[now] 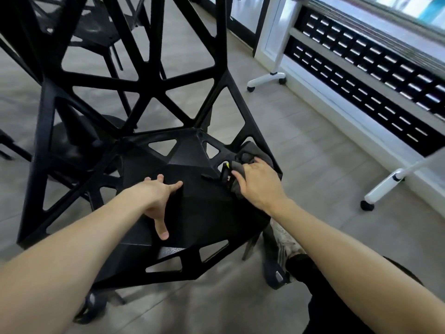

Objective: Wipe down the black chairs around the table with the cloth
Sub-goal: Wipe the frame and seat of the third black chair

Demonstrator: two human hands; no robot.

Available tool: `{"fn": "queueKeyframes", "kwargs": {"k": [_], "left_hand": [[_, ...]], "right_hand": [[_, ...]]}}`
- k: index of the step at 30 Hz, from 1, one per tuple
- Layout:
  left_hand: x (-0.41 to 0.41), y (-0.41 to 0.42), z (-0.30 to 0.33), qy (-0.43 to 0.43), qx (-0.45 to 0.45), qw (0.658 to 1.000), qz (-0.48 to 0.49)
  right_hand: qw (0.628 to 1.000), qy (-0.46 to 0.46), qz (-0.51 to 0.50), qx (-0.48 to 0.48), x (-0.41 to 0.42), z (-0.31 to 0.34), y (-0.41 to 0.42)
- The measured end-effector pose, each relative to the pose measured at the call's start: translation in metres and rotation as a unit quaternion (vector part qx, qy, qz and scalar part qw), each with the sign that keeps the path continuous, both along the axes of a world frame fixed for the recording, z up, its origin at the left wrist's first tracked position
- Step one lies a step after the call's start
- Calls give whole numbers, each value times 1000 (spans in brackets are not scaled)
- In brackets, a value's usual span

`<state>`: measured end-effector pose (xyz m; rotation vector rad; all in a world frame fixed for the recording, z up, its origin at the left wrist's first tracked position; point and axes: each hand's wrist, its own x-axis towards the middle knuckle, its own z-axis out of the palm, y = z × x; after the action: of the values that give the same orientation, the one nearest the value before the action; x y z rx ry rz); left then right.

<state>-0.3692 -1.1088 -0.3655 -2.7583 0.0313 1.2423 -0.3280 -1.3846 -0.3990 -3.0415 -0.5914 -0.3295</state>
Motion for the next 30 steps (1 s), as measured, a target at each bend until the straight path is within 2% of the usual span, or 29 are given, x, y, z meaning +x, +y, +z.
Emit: {"fn": "queueKeyframes", "kwargs": {"k": [2,4,6,9,11,14,18,21,24,26,28,30], "left_hand": [[0,0,-1,-1,5,1000,-4],[1,0,-3,2,4,1000,-6],[1,1,-3,0,-1,1000,-4],[2,2,-2,2,-1,1000,2],[3,2,-4,5,-3,1000,9],[5,3,-3,15,-4,1000,10],[0,12,1,-12,-30,999,-12],[-5,39,7,-76,-107,991,-11],[-12,68,9,-200,-180,963,18],[-24,86,5,-293,-189,936,54],[-39,102,0,-336,-201,915,96],[-52,117,-5,-343,-219,908,105]], "right_hand": [[992,-90,-14,91,10,35,-3],[964,-206,-2,171,33,73,4],[953,-252,23,166,62,90,12],[985,-163,54,25,87,54,4],[987,-109,98,-66,89,21,-9],[978,-5,167,-122,89,-4,4],[977,126,172,-25,75,-1,56],[986,92,136,-12,76,14,87],[993,23,72,91,94,49,104],[988,42,48,143,104,68,110],[982,104,88,133,98,62,115],[964,183,188,41,64,36,113]]}}
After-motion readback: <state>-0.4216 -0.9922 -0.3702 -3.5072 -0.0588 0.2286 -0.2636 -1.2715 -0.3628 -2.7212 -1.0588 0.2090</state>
